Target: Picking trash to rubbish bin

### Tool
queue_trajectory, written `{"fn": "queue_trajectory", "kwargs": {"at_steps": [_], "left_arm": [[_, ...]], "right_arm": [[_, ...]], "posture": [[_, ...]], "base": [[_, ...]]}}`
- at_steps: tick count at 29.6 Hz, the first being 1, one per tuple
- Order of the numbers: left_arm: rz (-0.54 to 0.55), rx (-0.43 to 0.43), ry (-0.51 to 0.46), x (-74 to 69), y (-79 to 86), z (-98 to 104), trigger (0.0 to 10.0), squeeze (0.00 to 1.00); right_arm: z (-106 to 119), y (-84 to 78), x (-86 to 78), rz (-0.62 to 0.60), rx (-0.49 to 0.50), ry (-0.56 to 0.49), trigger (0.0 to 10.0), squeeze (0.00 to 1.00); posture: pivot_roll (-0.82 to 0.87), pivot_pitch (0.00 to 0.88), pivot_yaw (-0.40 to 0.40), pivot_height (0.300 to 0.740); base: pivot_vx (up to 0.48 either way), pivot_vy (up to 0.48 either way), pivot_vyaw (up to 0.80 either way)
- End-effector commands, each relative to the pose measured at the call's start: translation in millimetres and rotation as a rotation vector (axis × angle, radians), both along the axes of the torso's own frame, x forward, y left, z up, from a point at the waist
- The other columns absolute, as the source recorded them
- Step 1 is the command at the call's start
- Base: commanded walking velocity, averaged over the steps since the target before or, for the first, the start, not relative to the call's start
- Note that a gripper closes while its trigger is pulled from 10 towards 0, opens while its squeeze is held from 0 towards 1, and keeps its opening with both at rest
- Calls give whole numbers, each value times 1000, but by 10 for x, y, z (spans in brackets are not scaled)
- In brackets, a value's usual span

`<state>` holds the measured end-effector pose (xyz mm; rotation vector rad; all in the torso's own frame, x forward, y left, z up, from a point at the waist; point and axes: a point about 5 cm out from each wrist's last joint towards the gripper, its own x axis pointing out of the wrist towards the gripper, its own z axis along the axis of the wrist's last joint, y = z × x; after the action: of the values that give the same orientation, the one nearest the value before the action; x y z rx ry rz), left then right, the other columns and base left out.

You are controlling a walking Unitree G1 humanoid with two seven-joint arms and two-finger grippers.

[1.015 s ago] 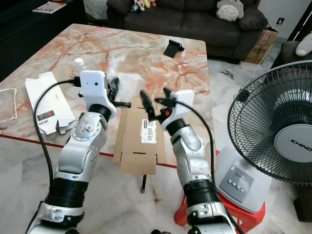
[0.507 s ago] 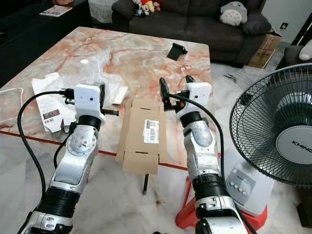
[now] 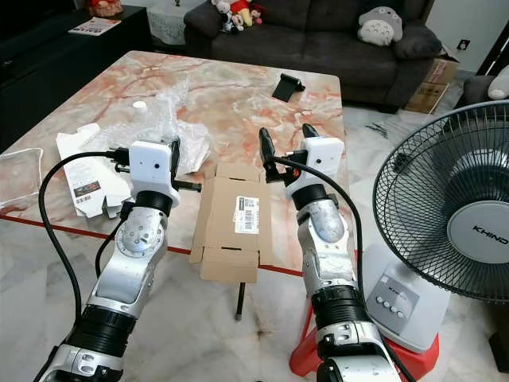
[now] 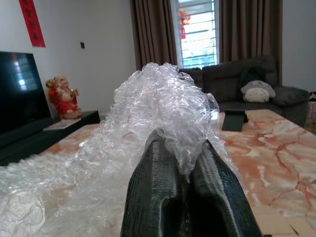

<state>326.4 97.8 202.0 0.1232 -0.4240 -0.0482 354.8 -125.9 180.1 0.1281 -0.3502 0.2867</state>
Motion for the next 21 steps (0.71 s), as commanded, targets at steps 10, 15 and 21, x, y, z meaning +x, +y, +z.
{"fn": "queue_trajectory", "kwargs": {"at_steps": [10,15,21], "left_arm": [[-25,10,-21,6,-69,37,10000,0],[-28,9,-27,2,-73,52,10000,0],[-24,11,-27,1,-72,57,10000,0]], "right_arm": [[-45,-37,-17,-16,10,10,10000,0],[-47,-34,-17,-16,14,12,10000,0],[-45,-45,-17,-17,18,14,10000,0]], "posture": [[-105,5,-46,740],[-105,7,-46,740],[-106,20,-51,740]], "base": [[0,0,0],[0,0,0],[-202,0,0]]}}
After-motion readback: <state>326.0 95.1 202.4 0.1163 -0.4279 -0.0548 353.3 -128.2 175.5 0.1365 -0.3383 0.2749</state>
